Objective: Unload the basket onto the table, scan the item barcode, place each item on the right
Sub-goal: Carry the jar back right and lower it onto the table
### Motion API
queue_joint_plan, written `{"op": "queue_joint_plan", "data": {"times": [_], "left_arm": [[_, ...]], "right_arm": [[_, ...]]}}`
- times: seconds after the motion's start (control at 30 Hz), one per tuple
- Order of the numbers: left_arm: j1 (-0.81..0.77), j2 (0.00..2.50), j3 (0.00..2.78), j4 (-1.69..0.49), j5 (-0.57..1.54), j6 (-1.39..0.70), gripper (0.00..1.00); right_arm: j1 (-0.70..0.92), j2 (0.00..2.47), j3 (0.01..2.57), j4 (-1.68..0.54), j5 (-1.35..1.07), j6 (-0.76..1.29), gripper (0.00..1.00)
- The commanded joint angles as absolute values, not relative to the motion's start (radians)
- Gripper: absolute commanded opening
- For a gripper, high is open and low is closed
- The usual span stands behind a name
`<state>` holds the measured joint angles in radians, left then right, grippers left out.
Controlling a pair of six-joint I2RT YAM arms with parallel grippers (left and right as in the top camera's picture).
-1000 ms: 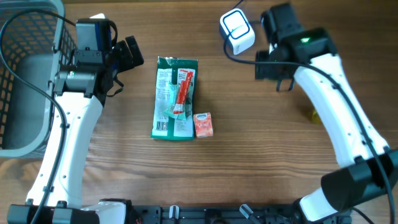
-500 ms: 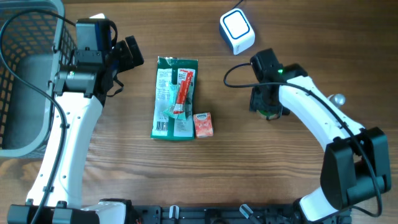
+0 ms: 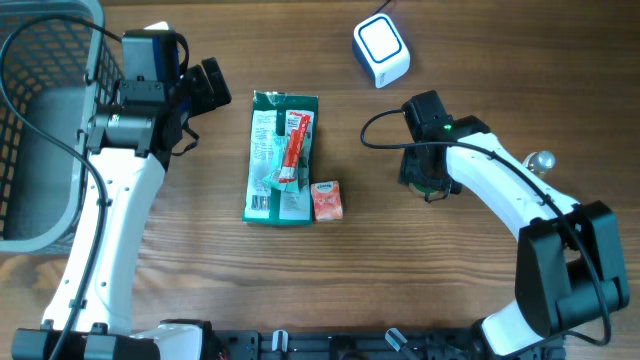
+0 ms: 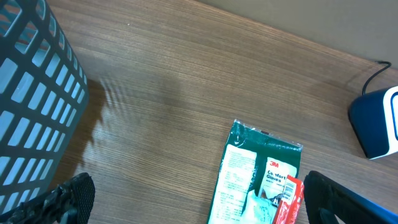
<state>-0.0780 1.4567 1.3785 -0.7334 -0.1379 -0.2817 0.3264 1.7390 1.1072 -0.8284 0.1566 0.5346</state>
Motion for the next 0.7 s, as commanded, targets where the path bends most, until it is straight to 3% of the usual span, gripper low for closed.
{"op": "queue_joint_plan", "data": {"times": [0.0,0.5,0.63,0.67], "left_arm": [[-0.075,1.454,1.391,-0.731,-0.147,-0.265,1.0],[-0.075,1.454,1.391,-0.731,-0.147,-0.265,1.0],[-0.075,1.454,1.391,-0.731,-0.147,-0.265,1.0],[-0.075,1.454,1.391,-0.731,-0.147,-0.265,1.0]], "right_arm": [[0.326,1.736,1.101,-0.824,0.148,0.55,0.17],[0.326,1.736,1.101,-0.805,0.176,0.464,0.22],[0.326,1.736,1.101,-0.805,0.182,0.445,0.34],[0.326,1.736,1.101,-0.805,0.182,0.445,0.42]]}}
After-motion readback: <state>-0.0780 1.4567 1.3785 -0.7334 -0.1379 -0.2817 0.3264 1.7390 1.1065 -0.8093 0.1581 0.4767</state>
